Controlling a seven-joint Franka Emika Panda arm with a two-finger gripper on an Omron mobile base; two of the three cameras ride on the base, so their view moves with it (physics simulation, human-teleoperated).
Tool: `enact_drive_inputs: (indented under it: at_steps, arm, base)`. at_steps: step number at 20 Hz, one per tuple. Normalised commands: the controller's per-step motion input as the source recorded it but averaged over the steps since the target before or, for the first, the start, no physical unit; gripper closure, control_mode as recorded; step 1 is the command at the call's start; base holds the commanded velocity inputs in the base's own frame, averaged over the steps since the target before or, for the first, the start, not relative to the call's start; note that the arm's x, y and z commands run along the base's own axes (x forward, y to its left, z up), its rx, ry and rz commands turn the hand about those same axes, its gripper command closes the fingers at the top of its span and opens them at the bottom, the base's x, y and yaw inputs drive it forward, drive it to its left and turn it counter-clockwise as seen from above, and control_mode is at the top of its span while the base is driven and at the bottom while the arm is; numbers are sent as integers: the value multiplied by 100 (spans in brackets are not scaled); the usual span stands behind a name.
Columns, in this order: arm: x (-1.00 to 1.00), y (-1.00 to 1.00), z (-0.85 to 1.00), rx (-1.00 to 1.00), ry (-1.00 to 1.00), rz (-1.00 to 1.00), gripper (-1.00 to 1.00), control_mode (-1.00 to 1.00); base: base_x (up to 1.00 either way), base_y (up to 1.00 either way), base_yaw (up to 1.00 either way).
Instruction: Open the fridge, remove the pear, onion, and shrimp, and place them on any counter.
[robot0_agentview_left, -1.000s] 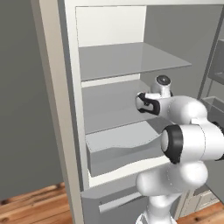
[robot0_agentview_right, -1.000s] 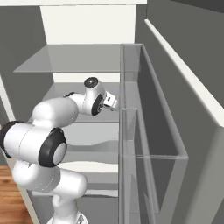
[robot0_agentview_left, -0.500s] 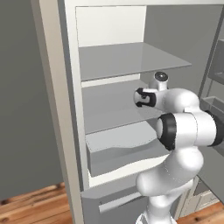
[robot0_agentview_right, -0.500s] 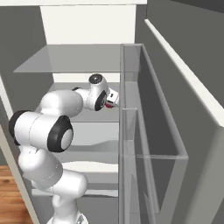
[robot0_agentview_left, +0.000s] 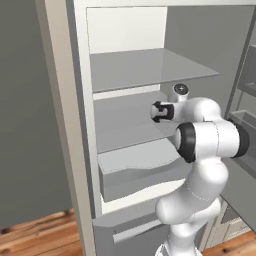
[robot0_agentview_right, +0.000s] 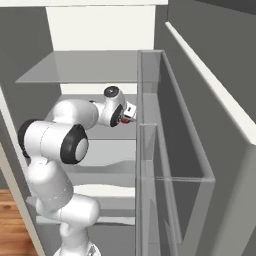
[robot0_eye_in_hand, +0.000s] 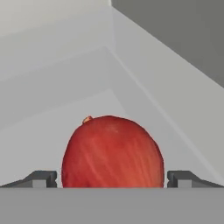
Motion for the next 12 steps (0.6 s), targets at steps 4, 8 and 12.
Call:
enact_drive_inputs:
  at_steps: [4, 8, 12]
  arm:
    - [26, -2, -6, 0, 0, 0, -100, -100]
    - [12, 0, -13, 0, 0, 0, -100, -100]
    - [3, 0, -16, 0, 4, 0, -100, -100]
  base:
    - [0, 0, 0]
    - [0, 0, 0]
    - [0, 0, 0]
